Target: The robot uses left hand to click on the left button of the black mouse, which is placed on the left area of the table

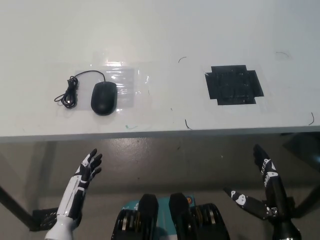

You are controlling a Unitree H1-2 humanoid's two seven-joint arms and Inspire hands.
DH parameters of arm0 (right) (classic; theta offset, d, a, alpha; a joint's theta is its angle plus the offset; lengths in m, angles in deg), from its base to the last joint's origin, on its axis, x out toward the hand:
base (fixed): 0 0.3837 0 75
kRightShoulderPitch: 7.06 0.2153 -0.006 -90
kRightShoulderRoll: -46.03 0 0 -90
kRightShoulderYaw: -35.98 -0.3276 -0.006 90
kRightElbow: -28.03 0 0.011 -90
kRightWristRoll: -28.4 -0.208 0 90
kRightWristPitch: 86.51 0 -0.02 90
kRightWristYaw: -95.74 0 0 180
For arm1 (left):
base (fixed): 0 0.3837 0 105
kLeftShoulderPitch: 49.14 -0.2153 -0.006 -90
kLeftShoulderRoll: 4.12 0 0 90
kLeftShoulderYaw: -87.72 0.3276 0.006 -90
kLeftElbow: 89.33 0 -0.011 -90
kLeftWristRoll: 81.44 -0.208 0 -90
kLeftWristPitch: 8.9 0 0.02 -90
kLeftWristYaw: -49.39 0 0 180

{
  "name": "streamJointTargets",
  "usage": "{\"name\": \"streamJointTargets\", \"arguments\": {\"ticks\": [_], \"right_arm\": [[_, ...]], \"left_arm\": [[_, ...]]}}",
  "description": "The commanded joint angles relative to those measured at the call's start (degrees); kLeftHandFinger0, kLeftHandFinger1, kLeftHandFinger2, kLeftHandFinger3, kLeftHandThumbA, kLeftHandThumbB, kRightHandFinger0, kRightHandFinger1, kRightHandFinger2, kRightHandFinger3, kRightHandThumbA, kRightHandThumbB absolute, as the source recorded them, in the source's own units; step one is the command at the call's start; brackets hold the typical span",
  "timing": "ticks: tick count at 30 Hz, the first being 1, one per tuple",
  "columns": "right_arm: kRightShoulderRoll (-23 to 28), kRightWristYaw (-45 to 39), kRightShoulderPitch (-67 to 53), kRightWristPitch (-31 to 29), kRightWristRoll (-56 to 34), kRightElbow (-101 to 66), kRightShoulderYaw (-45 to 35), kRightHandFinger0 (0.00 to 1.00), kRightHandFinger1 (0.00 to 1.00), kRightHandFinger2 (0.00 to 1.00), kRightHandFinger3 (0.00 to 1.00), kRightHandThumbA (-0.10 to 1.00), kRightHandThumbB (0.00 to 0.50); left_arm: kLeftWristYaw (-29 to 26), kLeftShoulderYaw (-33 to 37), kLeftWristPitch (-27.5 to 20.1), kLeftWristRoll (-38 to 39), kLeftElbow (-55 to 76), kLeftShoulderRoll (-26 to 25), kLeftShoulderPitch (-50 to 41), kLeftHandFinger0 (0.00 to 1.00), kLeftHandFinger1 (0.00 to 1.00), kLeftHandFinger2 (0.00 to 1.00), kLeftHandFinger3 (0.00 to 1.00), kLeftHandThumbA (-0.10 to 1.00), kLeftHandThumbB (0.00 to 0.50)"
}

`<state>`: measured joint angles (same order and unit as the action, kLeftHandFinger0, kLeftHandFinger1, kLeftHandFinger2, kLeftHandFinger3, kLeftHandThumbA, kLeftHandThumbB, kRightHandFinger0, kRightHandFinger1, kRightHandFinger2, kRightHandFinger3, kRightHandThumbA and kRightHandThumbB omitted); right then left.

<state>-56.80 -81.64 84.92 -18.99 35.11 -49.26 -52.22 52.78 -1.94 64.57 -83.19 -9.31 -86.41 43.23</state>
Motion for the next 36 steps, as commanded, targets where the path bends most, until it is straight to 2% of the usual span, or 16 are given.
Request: {"name": "streamJointTargets", "arguments": {"ticks": [1,3,4,5,6,7,9,12,14,17,20,25,28,33,35,36], "right_arm": [[0.37,1.11,1.02,-4.44,0.98,-0.58,0.25,1.0,1.0,1.0,1.0,0.99,0.095],[0.4,0.97,0.99,-4.44,0.96,-0.6,0.23,1.0,1.0,1.0,1.0,1.0,0.111],[0.45,1.12,1.08,-4.44,1.08,-0.52,0.25,1.0,1.0,1.0,1.0,1.0,0.113],[0.47,1.18,1.12,-4.44,1.11,-0.48,0.26,1.0,1.0,1.0,1.0,1.0,0.113],[0.41,1.31,1.66,-4.44,1.16,-0.14,0.31,1.0,1.0,1.0,1.0,1.0,0.109],[0.41,1.42,1.9,-4.44,1.23,-0.01,0.36,1.0,1.0,1.0,1.0,1.0,0.092],[0.3,1.8,2.02,-4.44,1.49,0.06,0.35,1.0,1.0,1.0,1.0,1.0,0.087],[0.18,1.94,1.9,-4.44,1.34,0.07,0.33,1.0,1.0,1.0,1.0,1.0,0.1],[0.05,1.77,1.63,-4.44,1.01,0.01,0.29,1.0,1.0,1.0,1.0,1.0,0.095],[-0.04,1.9,1.52,-4.44,1.1,-0.25,0.25,1.0,1.0,1.0,1.0,1.0,0.091],[0.0,1.69,1.57,-4.44,0.59,-0.33,0.23,1.0,1.0,1.0,1.0,1.0,0.091],[0.24,1.94,1.94,-4.44,0.78,-0.16,0.32,1.0,1.0,1.0,1.0,0.99,0.072],[0.17,2.36,1.97,-4.44,1.22,-0.06,0.2,1.0,1.0,1.0,1.0,1.0,0.079],[0.38,2.48,2.13,-4.44,1.21,-0.08,0.19,1.0,1.0,1.0,1.0,0.99,0.072],[0.38,2.55,2.18,-4.44,1.13,-0.14,0.15,1.0,1.0,1.0,1.0,0.97,0.066],[0.4,2.61,2.22,-4.44,1.18,-0.13,0.16,1.0,1.0,1.0,1.0,0.97,0.069]], "left_arm": [[2.11,-0.59,-4.66,5.03,1.48,0.01,0.47,1.0,1.0,1.0,1.0,1.0,0.018],[2.04,-1.4,-3.79,6.9,2.74,0.55,0.26,1.0,1.0,1.0,1.0,1.0,0.043],[1.49,-2.42,-1.41,9.12,5.31,1.35,-0.15,0.92,0.73,0.74,1.0,1.0,0.044],[1.32,-2.82,-0.59,9.88,6.22,1.67,-0.3,0.44,0.49,0.65,1.0,1.0,0.047],[1.06,-3.58,0.73,11.71,7.85,2.27,-0.17,0.2,0.2,0.4,1.0,1.0,0.048],[0.16,-4.24,1.78,12.78,10.79,3.07,-0.49,0.01,0.01,0.07,1.0,1.0,0.018],[-0.98,-5.05,2.43,12.86,14.97,3.95,-0.82,0.0,0.0,0.02,1.0,1.0,0.0],[-2.11,-6.03,4.45,11.29,20.02,4.8,-1.07,0.0,0.04,0.16,1.0,1.0,0.0],[-2.19,-6.26,4.46,10.45,21.75,4.86,-1.53,0.11,0.12,0.29,1.0,1.0,0.0],[-1.8,-6.13,4.62,9.96,23.23,4.91,-1.84,0.1,0.1,0.29,1.0,1.0,0.006],[-1.27,-5.91,5.41,10.6,24.24,4.82,-1.71,0.05,0.09,0.31,1.0,1.0,0.054],[-0.91,-5.88,6.73,11.31,24.64,4.6,-1.24,0.04,0.07,0.28,1.0,1.0,0.057],[-0.61,-5.89,7.4,12.36,24.79,4.49,-1.12,0.04,0.06,0.27,1.0,1.0,0.083],[-0.41,-5.86,8.56,13.03,25.15,4.33,-0.58,0.06,0.06,0.27,1.0,1.0,0.091],[0.28,-5.74,9.85,15.53,26.07,4.15,-0.44,0.07,0.05,0.26,1.0,1.0,0.105],[1.08,-5.91,13.07,20.93,27.27,3.92,-0.2,0.05,0.01,0.22,1.0,1.0,0.161]]}}
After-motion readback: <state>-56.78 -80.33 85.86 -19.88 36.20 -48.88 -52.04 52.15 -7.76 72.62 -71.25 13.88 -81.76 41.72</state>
